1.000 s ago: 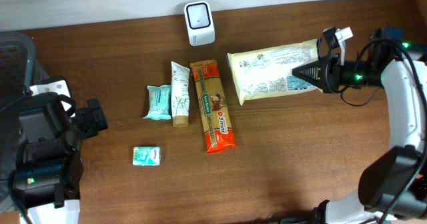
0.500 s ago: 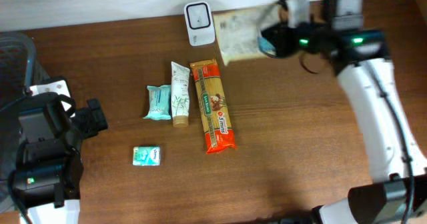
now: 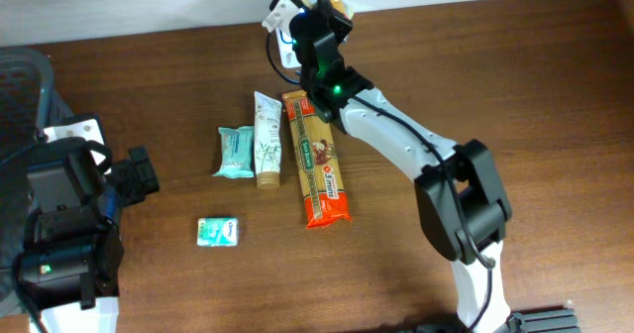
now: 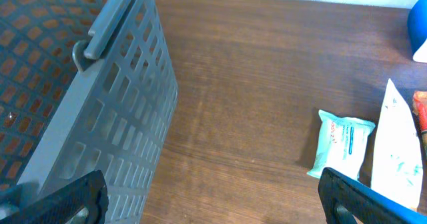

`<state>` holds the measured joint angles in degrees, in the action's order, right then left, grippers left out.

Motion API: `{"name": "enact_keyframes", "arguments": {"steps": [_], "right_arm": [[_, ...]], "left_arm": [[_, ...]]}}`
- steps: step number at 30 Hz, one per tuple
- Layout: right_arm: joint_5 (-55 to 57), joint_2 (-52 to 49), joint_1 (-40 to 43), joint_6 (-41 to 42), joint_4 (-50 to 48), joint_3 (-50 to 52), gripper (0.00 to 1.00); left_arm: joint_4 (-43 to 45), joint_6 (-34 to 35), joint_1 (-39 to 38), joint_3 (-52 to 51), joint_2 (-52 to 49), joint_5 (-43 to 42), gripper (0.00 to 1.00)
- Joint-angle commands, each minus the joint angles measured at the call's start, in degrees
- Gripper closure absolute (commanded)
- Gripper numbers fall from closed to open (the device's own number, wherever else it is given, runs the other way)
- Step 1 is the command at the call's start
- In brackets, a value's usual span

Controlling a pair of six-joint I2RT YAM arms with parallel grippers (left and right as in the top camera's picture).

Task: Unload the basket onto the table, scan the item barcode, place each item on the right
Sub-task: 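Hold the white bag's barcode up to the scanner with the right gripper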

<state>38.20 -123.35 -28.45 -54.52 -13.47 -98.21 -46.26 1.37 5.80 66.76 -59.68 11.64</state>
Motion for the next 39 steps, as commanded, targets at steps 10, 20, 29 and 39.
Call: {"name": "enact_keyframes", "arguments": {"steps": [10,20,29,39], "right_arm": [[-5.46,-5.16,0.02,-20.74,-14.86,-1.11,0.96],[-6.91,-11.19,0.76,-27.12,-27.08,-1.11,0.96],[-4.7,-10.88,0.2,-27.15,-27.89,-1.11,0.96],[5.84,11.37,-0.31,-1.84,-5.33,-1.11,0.96]], "left_arm": [[0.04,0.57,0.26,0.9,0.42,0.63,0.01],[0.04,0.57,0.26,0.9,0.42,0.63,0.01],[0.04,0.57,0.26,0.9,0.42,0.63,0.01],[0.04,0.59,0.26,0.9,0.39,0.63,0.01]]}}
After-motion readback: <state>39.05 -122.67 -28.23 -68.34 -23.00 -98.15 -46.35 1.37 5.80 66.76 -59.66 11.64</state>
